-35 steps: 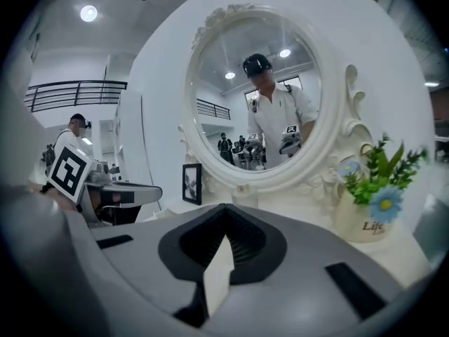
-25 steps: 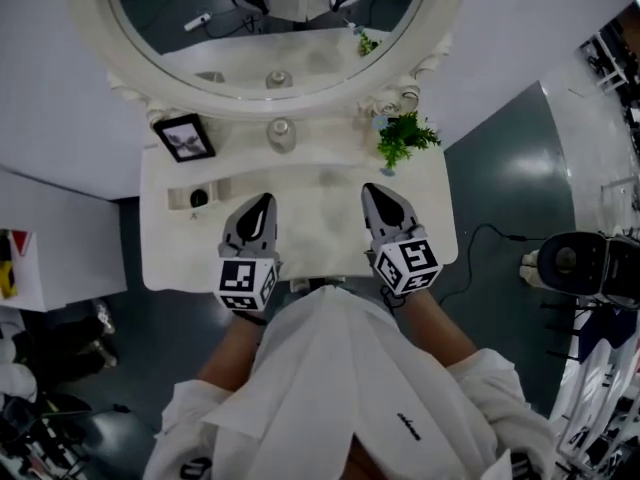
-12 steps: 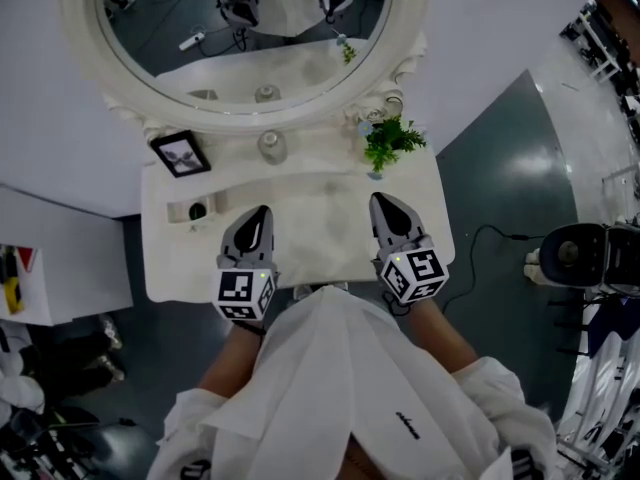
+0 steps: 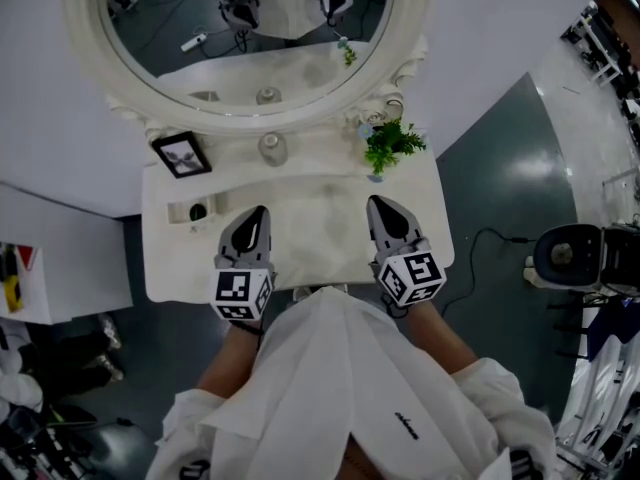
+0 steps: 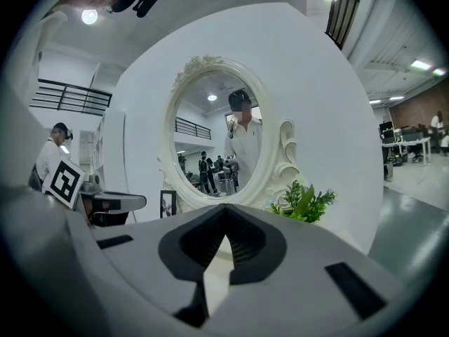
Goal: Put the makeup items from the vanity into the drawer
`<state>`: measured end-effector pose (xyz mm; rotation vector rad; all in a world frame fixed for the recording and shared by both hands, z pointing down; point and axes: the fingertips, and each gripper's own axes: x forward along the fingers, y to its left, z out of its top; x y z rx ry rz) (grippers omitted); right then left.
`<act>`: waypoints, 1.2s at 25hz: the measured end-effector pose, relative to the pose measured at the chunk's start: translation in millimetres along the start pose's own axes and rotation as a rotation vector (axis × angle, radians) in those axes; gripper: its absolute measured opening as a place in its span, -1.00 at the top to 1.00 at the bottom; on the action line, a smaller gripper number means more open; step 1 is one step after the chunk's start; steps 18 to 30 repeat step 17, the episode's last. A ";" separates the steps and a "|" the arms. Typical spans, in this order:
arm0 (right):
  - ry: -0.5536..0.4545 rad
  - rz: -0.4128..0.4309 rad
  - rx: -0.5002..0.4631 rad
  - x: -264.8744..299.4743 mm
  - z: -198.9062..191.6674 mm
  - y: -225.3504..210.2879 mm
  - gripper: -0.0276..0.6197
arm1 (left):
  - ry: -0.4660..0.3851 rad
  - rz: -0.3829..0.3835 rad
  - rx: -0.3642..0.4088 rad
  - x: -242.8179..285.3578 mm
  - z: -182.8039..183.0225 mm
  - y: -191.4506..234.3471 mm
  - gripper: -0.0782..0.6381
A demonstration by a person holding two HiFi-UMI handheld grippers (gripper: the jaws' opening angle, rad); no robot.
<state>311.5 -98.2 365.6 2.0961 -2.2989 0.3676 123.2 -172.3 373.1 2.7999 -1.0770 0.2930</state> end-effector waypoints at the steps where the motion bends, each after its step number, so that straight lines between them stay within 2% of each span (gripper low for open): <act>1: 0.000 0.000 0.002 0.4 0.2 -0.4 0.86 | 0.000 -0.001 0.001 -0.2 -0.1 -0.3 0.69; 30: 0.007 -0.004 -0.016 1.5 1.4 -2.2 0.86 | 0.002 -0.023 0.005 1.3 1.3 -5.8 0.69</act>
